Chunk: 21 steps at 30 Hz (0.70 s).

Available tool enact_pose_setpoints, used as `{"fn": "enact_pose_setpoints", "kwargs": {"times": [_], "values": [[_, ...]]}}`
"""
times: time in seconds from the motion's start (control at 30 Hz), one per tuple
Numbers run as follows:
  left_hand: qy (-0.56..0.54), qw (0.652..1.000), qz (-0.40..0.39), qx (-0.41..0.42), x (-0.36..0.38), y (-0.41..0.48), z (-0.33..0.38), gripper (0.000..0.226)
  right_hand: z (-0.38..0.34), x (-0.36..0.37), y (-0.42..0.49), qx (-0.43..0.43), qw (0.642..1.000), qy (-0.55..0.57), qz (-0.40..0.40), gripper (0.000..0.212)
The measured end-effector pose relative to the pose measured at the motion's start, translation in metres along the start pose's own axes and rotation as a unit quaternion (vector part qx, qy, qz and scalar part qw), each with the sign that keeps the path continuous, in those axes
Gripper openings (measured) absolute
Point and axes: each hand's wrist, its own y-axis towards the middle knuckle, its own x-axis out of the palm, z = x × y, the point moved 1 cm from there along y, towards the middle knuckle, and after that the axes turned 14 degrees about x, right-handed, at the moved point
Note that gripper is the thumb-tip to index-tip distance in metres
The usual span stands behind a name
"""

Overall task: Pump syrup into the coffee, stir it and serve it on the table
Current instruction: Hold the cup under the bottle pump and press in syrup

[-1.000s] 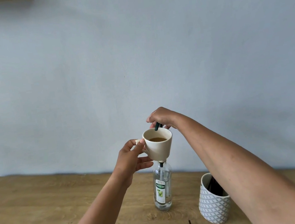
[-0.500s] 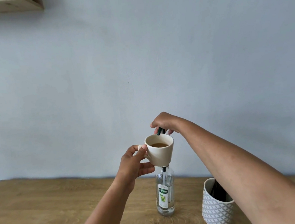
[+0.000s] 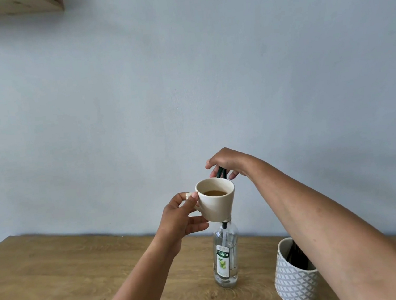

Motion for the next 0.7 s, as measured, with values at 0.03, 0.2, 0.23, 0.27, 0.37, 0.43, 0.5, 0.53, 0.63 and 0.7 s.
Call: {"fn": "enact_pose_setpoints", "kwargs": {"times": [0.03,0.2,0.23,0.27,0.37,0.43,0.5,0.53,0.63,0.7], "values": [[-0.001,1.000,-0.001,0.001,0.0003,0.0002,-0.0001,0.023,-0.0002,0.0001,0.0008,-0.001,1.000,-0.002,-0.001,0.034],[-0.007,1.000,-0.004,0.006,0.0014,0.0017,0.0021,0.022,0.0000,0.0033,0.0038,-0.010,1.000,-0.003,-0.009,0.032],[-0.007,1.000,-0.004,0.007,0.0014,0.0019,0.0028,0.022,0.0004,0.0037,0.0039,-0.011,1.000,-0.002,-0.008,0.031],[-0.006,1.000,-0.003,0.008,0.0014,0.0022,0.0034,0.022,0.0006,0.0038,0.0040,-0.011,1.000,-0.001,-0.008,0.031],[-0.002,1.000,-0.002,0.007,0.0007,0.0015,0.0046,0.022,0.0017,0.0031,0.0043,-0.008,1.000,-0.003,-0.008,0.031],[-0.002,1.000,-0.002,0.005,0.0005,0.0007,0.0048,0.022,0.0024,0.0017,0.0045,-0.005,1.000,-0.007,-0.008,0.032],[-0.001,1.000,-0.003,0.003,0.0008,-0.0003,0.0050,0.022,0.0020,-0.0004,0.0039,-0.002,1.000,-0.014,-0.005,0.034],[0.000,1.000,-0.004,0.003,0.0010,-0.0004,0.0054,0.022,0.0009,-0.0016,0.0031,-0.003,1.000,-0.020,-0.004,0.034],[-0.002,1.000,-0.005,0.002,0.0019,-0.0011,0.0060,0.022,-0.0029,-0.0045,0.0002,-0.015,1.000,-0.022,-0.004,0.034],[-0.002,1.000,-0.006,0.000,0.0027,-0.0011,0.0056,0.022,-0.0043,-0.0057,-0.0007,-0.020,0.999,-0.025,-0.004,0.033]]}}
